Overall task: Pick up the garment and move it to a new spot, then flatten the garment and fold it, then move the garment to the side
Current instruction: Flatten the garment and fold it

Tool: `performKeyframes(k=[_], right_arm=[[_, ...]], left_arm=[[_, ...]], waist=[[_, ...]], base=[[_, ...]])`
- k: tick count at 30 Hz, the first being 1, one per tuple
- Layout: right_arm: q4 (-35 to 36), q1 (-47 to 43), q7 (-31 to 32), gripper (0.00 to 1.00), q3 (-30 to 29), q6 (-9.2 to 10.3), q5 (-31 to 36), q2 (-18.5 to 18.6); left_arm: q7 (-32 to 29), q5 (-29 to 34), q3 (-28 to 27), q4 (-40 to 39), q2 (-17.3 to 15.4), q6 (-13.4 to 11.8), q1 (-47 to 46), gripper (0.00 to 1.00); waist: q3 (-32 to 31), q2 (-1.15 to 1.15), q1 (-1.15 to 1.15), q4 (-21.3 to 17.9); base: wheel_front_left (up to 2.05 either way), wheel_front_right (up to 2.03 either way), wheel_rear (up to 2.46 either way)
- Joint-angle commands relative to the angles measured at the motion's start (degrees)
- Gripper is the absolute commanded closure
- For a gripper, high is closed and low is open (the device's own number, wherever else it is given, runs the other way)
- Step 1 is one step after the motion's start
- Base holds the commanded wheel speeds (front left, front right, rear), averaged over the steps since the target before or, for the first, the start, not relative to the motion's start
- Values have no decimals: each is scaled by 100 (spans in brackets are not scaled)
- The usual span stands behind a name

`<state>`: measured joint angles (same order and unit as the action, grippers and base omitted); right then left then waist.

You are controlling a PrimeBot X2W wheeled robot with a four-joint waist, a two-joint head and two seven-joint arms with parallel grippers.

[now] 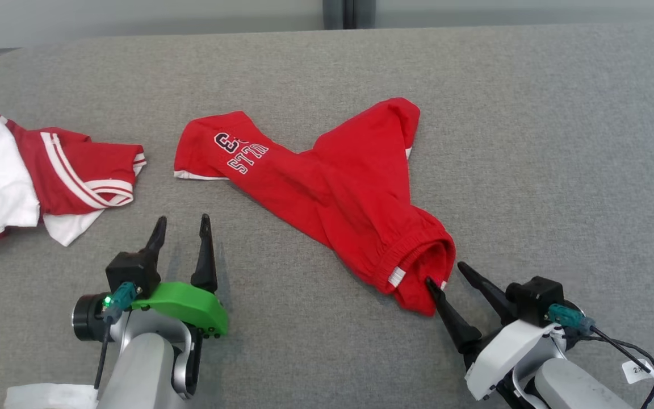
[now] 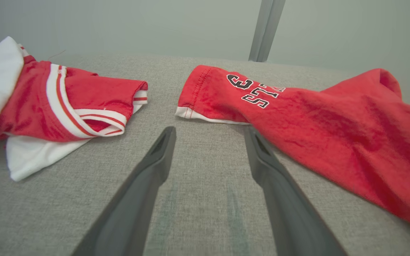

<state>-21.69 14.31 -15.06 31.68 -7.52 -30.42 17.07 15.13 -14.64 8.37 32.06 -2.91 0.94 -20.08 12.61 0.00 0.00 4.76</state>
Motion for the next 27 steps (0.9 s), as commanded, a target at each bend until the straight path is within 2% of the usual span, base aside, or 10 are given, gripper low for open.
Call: performKeyframes(k=[1,6,7,9,10,18,23,27], right_arm=[[-113,-85,-16,0,110,6,-79,11],[-605,121,-16,0,415,6,-242,-60],[-756,181,-14,5,467,6,-212,-52],[-1016,304,-4,98,434,6,-132,-53],[-1127,364,-4,100,374,6,-79,-40],[-1311,789,-9,100,-225,6,510,275],[-1203,1299,-10,100,-560,7,1053,637],[-1289,1928,-10,100,-576,6,1656,1002]], left_arm=[[2,-80,111,-45,-6,-47,146,0],[2,-208,297,-92,-7,-102,266,0],[2,-245,307,-90,-8,-105,275,0],[2,-253,343,-123,-5,-121,261,0],[2,-269,354,-139,-6,-135,258,0],[2,-380,422,-216,-5,-145,252,0],[2,-505,556,-271,-7,-156,174,0],[2,-584,710,-293,-8,-152,55,0]], waist=[[-293,0,0,324],[-336,0,0,494],[-336,0,0,518],[-328,0,0,558],[-324,0,0,570],[-268,0,0,570],[-202,0,0,592],[-92,0,0,706]], base=[[0,0,0],[0,0,0],[0,0,0],[0,0,0],[0,0,0],[0,0,0],[0,0,0],[0,0,0]])
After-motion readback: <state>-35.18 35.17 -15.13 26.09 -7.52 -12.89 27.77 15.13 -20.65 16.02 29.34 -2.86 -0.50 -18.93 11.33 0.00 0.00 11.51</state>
